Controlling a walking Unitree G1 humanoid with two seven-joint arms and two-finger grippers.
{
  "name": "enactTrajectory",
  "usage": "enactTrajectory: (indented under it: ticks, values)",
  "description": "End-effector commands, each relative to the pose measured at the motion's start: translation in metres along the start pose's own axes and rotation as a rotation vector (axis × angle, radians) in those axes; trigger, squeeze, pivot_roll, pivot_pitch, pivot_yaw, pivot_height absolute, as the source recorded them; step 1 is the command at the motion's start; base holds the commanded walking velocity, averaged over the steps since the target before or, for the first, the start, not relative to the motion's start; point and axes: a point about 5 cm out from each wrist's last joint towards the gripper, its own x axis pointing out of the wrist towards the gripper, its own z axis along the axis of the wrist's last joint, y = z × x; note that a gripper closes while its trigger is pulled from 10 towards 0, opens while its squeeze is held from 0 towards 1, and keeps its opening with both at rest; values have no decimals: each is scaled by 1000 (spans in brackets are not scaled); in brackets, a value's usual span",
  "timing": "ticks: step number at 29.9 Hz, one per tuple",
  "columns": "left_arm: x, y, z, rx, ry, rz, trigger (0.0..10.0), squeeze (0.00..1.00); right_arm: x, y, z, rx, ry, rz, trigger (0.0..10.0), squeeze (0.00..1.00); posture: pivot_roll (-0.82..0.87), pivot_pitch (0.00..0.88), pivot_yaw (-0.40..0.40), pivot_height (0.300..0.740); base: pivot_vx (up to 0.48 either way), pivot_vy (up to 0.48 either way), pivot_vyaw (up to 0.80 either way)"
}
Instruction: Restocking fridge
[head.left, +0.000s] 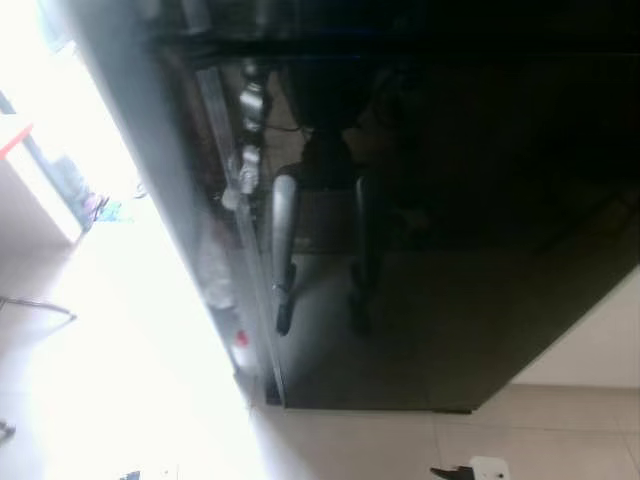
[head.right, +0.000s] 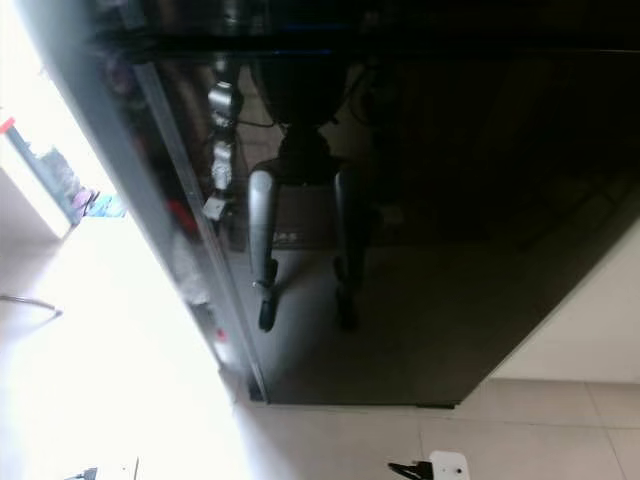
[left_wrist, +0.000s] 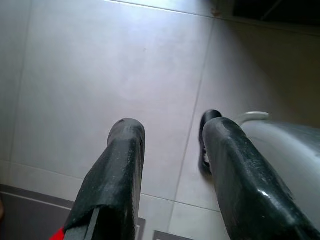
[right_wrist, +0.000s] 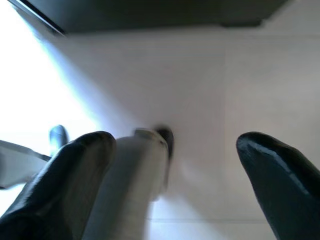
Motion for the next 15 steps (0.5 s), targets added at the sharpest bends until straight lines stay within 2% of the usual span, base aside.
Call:
enactTrajectory:
  ticks: [1, 15]
  values:
    - [-1, -5, -3, 1, 14, -19, 10000, 0, -3, -9, -5, -8, 18, -22, 10000, 0, -21, 65, 2, 740, 0, 480, 0]
    - [0, -6, -2, -9, 11, -15, 10000, 0, -3, -9, -4, 1, 13, -16, 10000, 0, -14, 88, -4, 740, 0, 480, 0]
